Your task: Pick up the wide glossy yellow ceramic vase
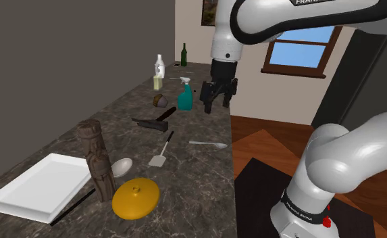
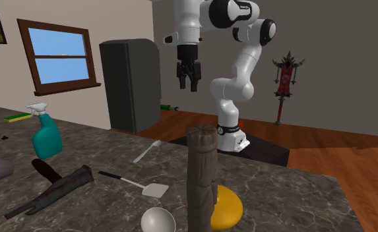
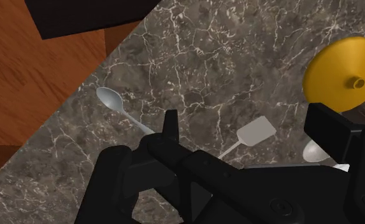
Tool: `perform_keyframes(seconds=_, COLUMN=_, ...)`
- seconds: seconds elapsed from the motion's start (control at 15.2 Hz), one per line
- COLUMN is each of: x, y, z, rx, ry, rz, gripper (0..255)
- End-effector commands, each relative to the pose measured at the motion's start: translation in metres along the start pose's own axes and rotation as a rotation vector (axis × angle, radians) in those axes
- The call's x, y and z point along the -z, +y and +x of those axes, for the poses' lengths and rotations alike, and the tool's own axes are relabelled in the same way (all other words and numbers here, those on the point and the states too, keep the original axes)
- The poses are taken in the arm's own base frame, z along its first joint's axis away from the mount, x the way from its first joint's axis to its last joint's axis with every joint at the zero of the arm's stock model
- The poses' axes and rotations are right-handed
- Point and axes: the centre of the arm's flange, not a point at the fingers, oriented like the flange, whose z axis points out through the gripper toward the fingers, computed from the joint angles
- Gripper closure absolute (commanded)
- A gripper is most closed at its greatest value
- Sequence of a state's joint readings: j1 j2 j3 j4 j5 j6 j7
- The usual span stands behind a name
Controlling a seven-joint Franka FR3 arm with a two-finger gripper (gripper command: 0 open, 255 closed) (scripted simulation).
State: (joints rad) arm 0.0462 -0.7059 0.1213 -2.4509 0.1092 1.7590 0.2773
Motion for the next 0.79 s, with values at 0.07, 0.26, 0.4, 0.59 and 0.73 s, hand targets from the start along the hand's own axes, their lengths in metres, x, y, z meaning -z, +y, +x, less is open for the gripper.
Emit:
perform_keyframes(seconds=0.07, x=-0.022, y=-0.033, z=0.004, rx=-0.012, ry=0.006, rz=-0.003, gripper=0)
perform_keyframes(seconds=0.26, x=-0.044, y=-0.066, z=0.01, rx=-0.023, ry=0.011, rz=-0.007, gripper=0)
perform_keyframes(seconds=0.4, x=-0.059, y=-0.088, z=0.014, rx=-0.03, ry=0.015, rz=-0.01, gripper=0)
perform_keyframes(seconds=0.59, x=-0.081, y=-0.121, z=0.021, rx=-0.04, ry=0.02, rz=-0.014, gripper=0)
perform_keyframes(seconds=0.73, x=-0.095, y=-0.142, z=0.026, rx=-0.047, ry=0.023, rz=-0.016, gripper=0)
